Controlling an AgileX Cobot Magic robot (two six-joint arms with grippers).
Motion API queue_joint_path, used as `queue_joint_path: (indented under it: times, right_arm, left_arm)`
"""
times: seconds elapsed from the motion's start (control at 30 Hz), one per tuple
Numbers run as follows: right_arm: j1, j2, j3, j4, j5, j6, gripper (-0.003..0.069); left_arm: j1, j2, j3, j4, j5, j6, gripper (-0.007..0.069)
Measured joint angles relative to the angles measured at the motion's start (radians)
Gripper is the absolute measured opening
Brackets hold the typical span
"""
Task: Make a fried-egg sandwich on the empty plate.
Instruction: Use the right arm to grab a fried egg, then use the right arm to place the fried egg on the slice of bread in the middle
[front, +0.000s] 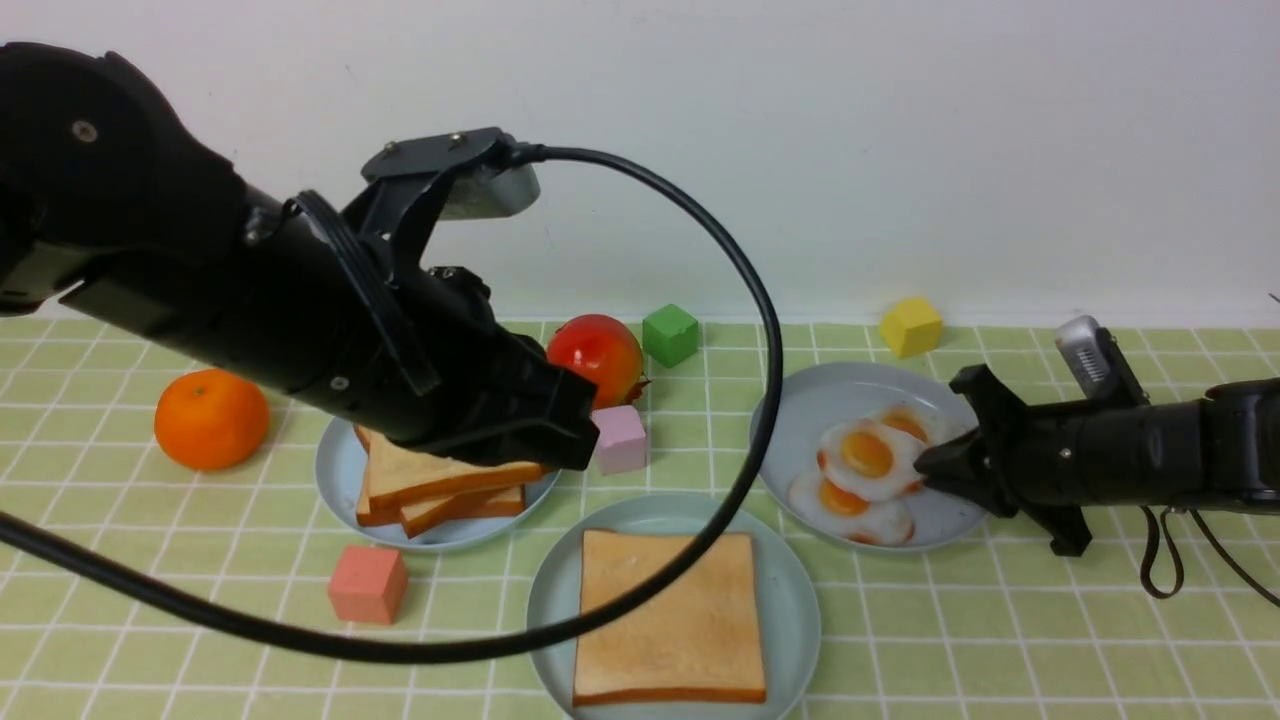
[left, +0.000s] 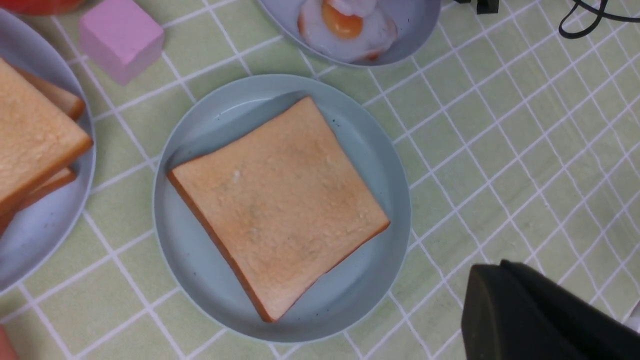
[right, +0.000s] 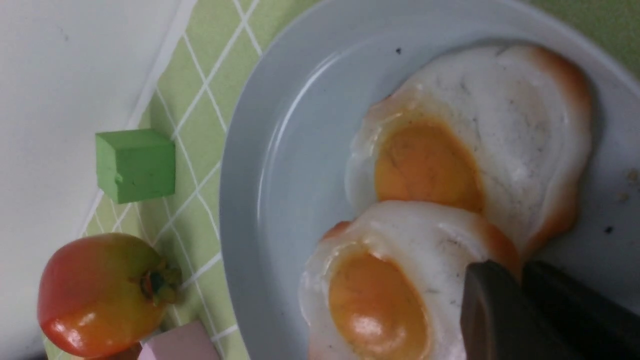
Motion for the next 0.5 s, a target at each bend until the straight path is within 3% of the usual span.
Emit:
queue_joint_path:
  times: [0.33,0.5]
  right_arm:
    - [0.000,-0.098,0.001,-0.032,0.034,-0.003,0.0065]
    - [0.005,-0.225,0.001,-0.080,0.137,-0.007,0.0065]
  left_arm:
    - [0.000,-0.007,0.000,0.003,0.024,-0.004,-0.0013]
    - [0.000,-0.074,0.000,0.081,0.037,-0.101,-0.0013]
